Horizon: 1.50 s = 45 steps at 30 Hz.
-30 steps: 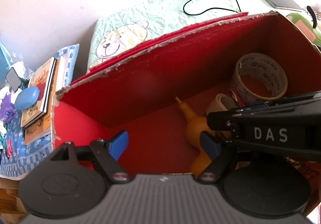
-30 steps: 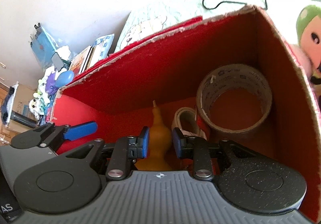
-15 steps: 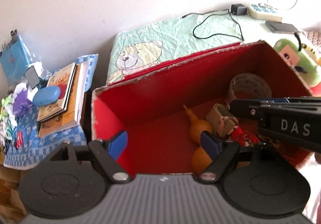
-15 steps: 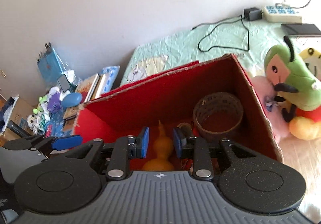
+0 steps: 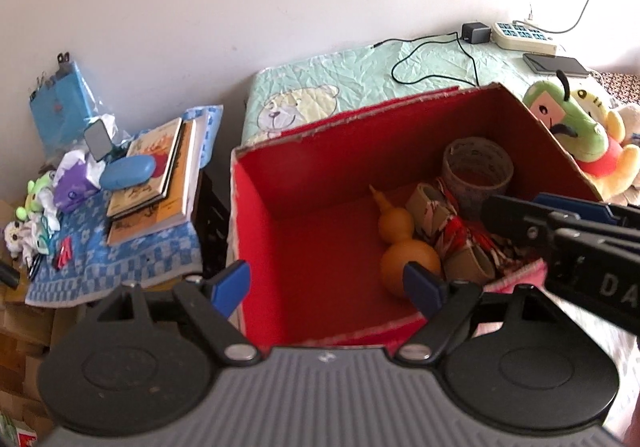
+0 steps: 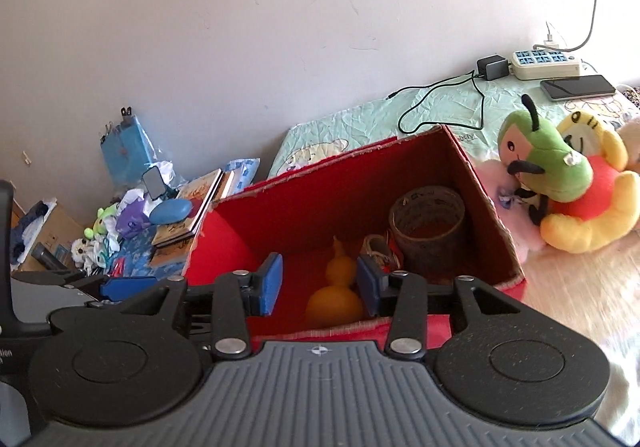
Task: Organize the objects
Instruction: 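Open the right gripper and withdraw it from the box, then move the right gripper to the red gift box and grasp it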
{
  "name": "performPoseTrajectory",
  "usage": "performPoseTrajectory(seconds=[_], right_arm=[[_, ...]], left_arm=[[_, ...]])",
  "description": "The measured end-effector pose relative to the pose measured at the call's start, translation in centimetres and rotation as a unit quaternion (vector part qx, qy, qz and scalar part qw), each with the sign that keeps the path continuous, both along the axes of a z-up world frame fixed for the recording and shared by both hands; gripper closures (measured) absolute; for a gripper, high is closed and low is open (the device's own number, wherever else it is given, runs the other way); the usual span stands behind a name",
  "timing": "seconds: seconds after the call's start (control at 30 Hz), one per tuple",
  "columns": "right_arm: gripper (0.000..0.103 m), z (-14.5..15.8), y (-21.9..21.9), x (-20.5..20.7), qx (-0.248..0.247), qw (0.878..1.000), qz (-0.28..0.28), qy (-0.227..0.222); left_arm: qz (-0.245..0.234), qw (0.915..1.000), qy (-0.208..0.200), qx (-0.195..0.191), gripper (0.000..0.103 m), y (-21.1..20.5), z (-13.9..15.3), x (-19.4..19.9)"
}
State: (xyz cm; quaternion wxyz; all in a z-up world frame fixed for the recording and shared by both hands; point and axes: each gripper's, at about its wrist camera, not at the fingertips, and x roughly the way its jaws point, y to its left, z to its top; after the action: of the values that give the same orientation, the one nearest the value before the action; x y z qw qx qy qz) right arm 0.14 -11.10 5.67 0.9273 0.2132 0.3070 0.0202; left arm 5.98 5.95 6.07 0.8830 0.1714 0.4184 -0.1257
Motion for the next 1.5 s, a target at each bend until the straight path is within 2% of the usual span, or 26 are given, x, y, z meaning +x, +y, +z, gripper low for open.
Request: performPoseTrajectory(seconds=[0.37, 0.67, 0.87, 1.03, 1.3, 1.43, 1.5], right_arm=[[0.059, -1.3, 0.0, -3.2, 0.032, 0.998, 0.028, 0.034], [0.058, -3.1, 0.3, -3.5, 0.059, 0.994, 0.052, 0.073], [0.058, -5.3, 0.3, -2.9, 0.077, 0.988, 0.051, 0.122], [0.057, -7.3, 0.4, -2.5, 0.102, 0.979, 0.052, 0.168], [0.057, -9.3, 1.3, -2.0, 0.123, 0.967, 0.066, 0.215], [0.056, -10.2, 1.5, -1.9, 0.126, 0.962, 0.07, 0.232], [0.056, -10.5, 1.5, -2.0, 0.137, 0.959, 0.072, 0.236]], left_arm=[[0.01, 0.9998, 0.013, 0.008, 0.016, 1.5, -0.4, -3.7], [0.016, 0.9983, 0.052, 0.02, 0.015, 1.7, -3.0, -4.4], [0.009, 0.9967, 0.077, 0.025, 0.014, 2.1, -5.1, -4.9], [-0.01, 0.9915, 0.129, -0.009, 0.013, 3.2, -7.2, -5.3], [-0.039, 0.9819, 0.181, -0.04, 0.011, 3.2, -9.6, -5.9], [-0.048, 0.9784, 0.195, -0.05, 0.008, 2.8, -10.4, -5.9], [-0.054, 0.9778, 0.195, -0.056, 0.011, 2.7, -10.3, -6.0]])
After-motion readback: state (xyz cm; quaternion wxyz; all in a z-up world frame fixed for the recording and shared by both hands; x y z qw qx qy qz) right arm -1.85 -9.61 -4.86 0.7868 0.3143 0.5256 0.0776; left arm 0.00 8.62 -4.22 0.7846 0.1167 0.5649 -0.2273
